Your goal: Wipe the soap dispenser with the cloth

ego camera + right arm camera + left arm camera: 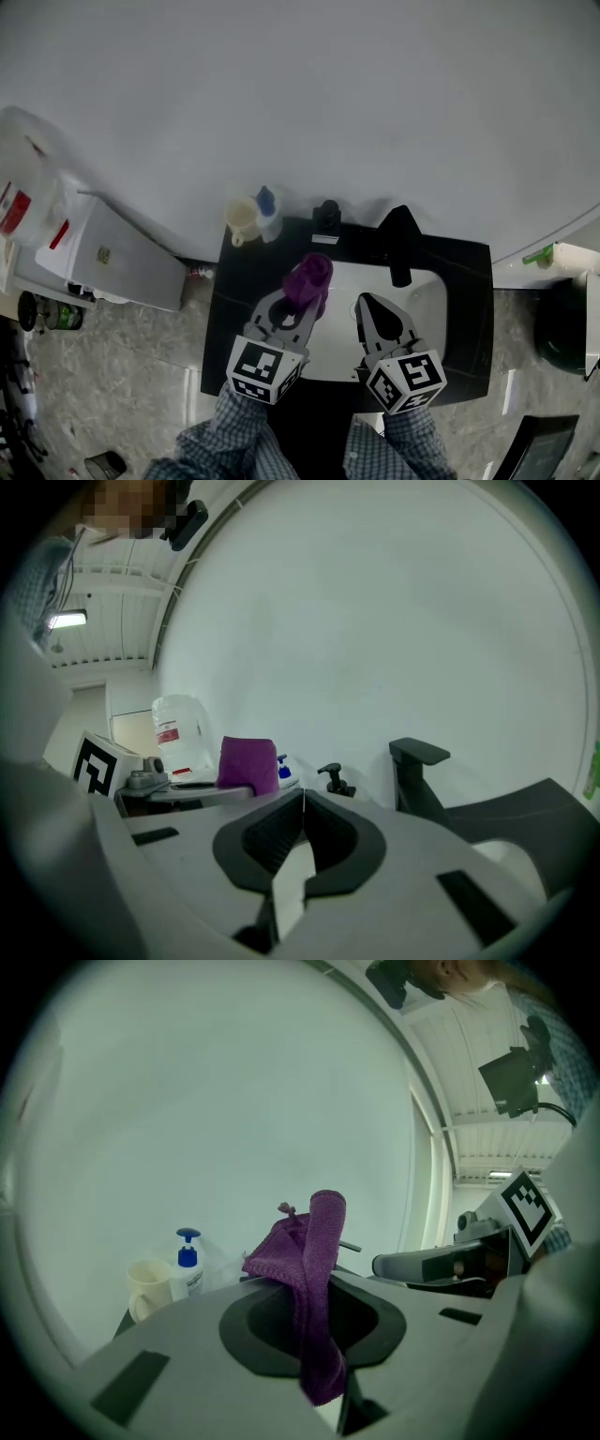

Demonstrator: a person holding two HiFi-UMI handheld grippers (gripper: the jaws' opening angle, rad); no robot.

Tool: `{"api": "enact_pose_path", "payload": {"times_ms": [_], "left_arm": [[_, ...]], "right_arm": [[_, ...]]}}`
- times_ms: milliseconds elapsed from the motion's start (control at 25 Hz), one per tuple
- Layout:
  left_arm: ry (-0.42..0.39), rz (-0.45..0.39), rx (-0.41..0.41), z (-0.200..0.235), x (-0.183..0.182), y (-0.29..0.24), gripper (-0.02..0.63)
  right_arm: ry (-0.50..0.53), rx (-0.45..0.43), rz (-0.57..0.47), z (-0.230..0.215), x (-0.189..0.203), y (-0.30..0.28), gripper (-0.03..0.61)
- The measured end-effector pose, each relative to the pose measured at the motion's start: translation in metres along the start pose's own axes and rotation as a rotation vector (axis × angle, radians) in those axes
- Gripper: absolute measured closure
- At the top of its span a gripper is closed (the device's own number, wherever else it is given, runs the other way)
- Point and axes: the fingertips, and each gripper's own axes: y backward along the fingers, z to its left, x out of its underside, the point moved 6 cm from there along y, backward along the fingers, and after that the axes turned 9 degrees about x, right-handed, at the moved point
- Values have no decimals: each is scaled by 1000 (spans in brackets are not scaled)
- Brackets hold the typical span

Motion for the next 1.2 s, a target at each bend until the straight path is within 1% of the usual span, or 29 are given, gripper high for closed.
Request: {"api": "enact_pose_path", "payload": {"times_ms": [280, 400, 560, 760, 880, 960, 1080, 1200], "left_arm": [[17, 19, -7, 27, 5, -26, 557], [17, 17, -24, 35, 5, -38, 557], [0, 10, -43, 39, -2, -49, 557], [-13, -17, -78, 53, -16, -66, 557], [-39, -7, -101, 66, -19, -77, 557], [-28, -10, -119, 77, -19, -83, 557], [8, -20, -156, 95, -15, -90, 557], [3, -14, -178, 108, -14, -94, 557]], "right_arm": [[6, 7, 33, -13, 5, -21, 560], [4, 7, 40, -23, 7, -29, 560], [4, -18, 49, -29, 8, -34, 560], [5, -48, 56, -34, 4, -45, 560], [6, -54, 62, -37, 4, -48, 560], [0, -48, 67, -41, 6, -50, 560], [-13, -37, 69, -46, 8, -54, 560], [-14, -32, 71, -49, 10, -56, 560]]}}
